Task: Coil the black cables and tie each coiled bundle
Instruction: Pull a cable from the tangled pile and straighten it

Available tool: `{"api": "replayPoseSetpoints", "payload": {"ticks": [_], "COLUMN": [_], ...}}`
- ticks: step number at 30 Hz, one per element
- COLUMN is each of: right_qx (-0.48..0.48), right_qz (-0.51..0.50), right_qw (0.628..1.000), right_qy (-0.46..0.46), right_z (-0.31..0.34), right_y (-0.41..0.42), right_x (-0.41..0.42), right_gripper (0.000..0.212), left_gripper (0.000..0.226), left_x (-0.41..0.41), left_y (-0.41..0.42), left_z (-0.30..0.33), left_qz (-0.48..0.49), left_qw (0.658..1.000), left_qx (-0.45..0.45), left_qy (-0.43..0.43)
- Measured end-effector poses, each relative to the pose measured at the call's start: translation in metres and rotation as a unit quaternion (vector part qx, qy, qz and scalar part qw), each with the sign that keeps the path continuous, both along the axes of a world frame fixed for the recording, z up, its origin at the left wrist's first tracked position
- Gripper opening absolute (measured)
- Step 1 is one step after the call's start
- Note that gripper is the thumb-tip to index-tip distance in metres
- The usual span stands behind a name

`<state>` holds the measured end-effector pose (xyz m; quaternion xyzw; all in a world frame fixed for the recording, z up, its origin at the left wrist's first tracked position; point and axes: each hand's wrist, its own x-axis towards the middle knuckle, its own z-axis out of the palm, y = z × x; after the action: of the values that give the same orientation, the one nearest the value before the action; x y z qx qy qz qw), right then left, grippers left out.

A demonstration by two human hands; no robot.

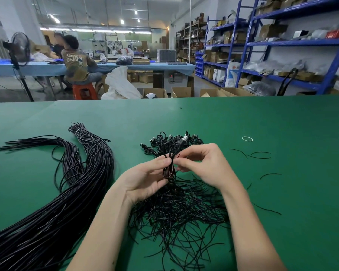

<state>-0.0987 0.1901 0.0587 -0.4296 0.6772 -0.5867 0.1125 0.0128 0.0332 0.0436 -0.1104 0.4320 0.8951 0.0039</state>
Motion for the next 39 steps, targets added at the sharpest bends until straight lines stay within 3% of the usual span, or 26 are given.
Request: {"api": "replayPoseSetpoints", "payload": {"ticks": [5, 9, 14, 16, 19, 21, 26, 29, 35, 39], "right_qx": [-0.025, -0.017, -0.013, -0.017, -0.022, -0.028, -0.021, -0.006, 0.057, 0.038], "right_qz": [0.023, 0.079, 0.065, 0.043, 0.04, 0.036, -0.013, -0.026, 0.0, 0.002], "right_qw": [0.999, 0.994, 0.995, 0.996, 0.994, 0.994, 0.999, 0.992, 0.985, 0.988], "right_qy": [-0.025, -0.072, -0.069, -0.071, -0.098, -0.101, 0.038, 0.124, 0.162, 0.148], "right_z": [0.001, 0.005, 0.008, 0.008, 0.006, 0.006, 0.007, 0.01, 0.016, 0.014], "right_y": [-0.002, 0.001, 0.003, 0.0, -0.003, -0.004, -0.006, -0.004, 0.004, 0.002], "right_x": [0.002, 0.004, 0.004, 0.005, 0.005, 0.006, 0.007, 0.007, 0.002, 0.003], "right_gripper": [0.009, 0.015, 0.012, 0.015, 0.013, 0.013, 0.021, 0.02, 0.014, 0.013], "left_gripper": [0.019, 0.046, 0.052, 0.05, 0.028, 0.036, 0.062, 0.066, 0.107, 0.119], "left_x": [0.0, -0.001, -0.003, -0.004, -0.003, -0.002, -0.003, -0.004, -0.004, -0.004], "left_y": [0.001, -0.002, -0.002, -0.001, -0.001, -0.002, -0.003, -0.003, -0.002, -0.001], "left_z": [0.001, 0.001, 0.0, -0.001, -0.001, -0.001, -0.001, -0.001, 0.0, 0.002], "left_qz": [-0.011, -0.05, -0.053, -0.046, -0.042, -0.039, -0.024, -0.034, -0.012, -0.004], "left_qw": [0.999, 0.994, 0.996, 0.996, 0.997, 0.996, 0.995, 0.993, 0.99, 0.989], "left_qx": [0.044, 0.1, 0.077, 0.072, 0.064, 0.074, 0.094, 0.113, 0.135, 0.144], "left_qy": [0.004, 0.001, 0.007, 0.01, 0.012, 0.014, 0.005, 0.016, 0.032, 0.02]}}
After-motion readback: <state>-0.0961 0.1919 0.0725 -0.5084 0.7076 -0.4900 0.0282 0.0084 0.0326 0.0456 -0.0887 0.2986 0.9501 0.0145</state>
